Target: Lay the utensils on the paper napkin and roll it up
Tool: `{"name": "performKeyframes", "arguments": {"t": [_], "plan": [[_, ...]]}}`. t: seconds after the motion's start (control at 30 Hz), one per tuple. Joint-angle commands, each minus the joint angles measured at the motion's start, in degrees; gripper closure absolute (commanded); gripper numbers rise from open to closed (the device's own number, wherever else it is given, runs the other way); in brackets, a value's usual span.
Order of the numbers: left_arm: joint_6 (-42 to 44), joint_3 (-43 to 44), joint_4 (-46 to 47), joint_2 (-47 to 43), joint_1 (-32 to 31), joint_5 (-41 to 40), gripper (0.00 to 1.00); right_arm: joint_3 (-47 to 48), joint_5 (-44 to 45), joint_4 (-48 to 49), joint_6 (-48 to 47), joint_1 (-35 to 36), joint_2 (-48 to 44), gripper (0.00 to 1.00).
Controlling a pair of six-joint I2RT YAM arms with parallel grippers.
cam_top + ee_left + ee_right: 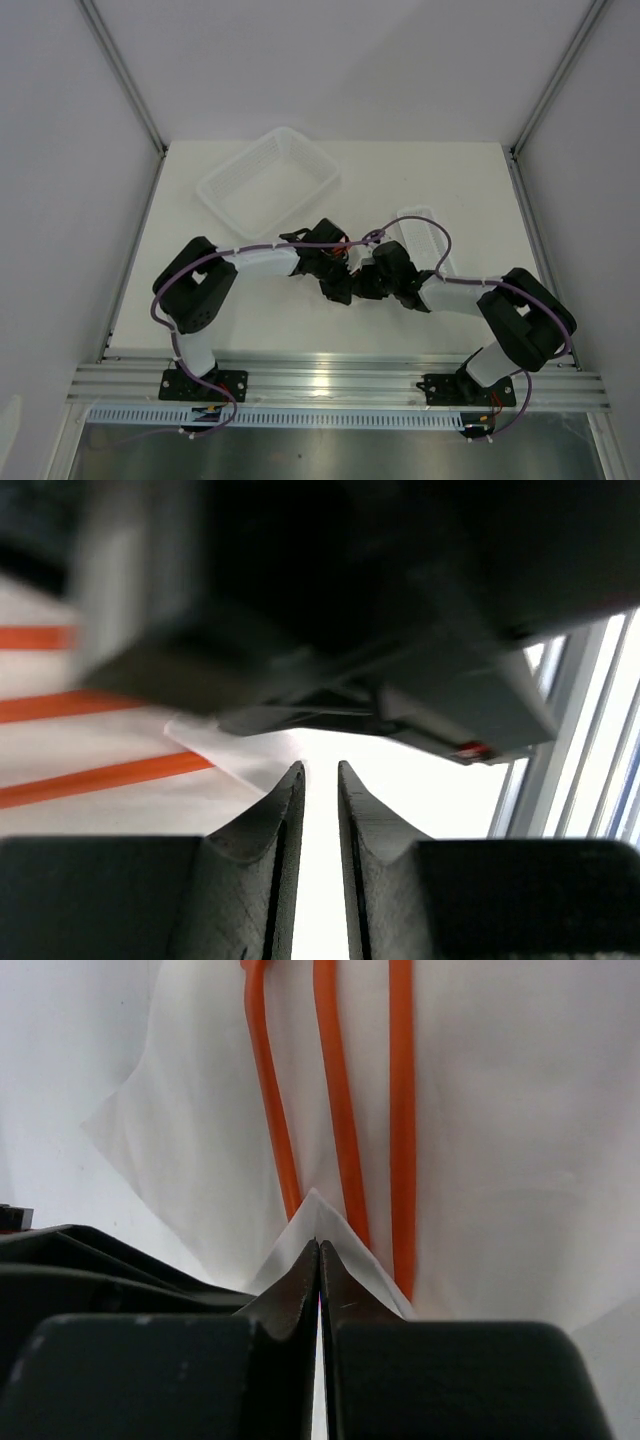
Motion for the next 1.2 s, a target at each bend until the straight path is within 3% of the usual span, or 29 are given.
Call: {"name": "performKeyframes", "arguments": {"t": [0.0, 0.37, 0.77, 0.97, 1.17], "plan": [[-3.3, 0.5, 2.2, 0.7, 0.1, -2.6, 0.77, -0.8, 0.3, 1.9, 1.5, -0.4, -1.9, 1.00], [-2.4, -0.1, 3.4, 1.3, -1.2, -12.4, 0.76, -0.8, 2.3, -0.6, 2.6, -0.6, -6.2, 1.00], [-2.9, 0.1, 2.6, 2.8, -1.7, -13.0, 0.76, 0.3, 5.4, -7.2, 1.6, -2.1, -10.1, 1.00], [-2.8, 0.1, 2.4, 3.4, -1.7, -13.2, 0.76, 1.0, 11.4, -14.9, 1.7, -4.0, -16.2, 1.00], [-2.1, 0.0, 2.6, 3.4, -1.7, -13.8, 0.76, -0.4, 14.5, -16.6, 4.2, -5.2, -21.7, 0.95]]}}
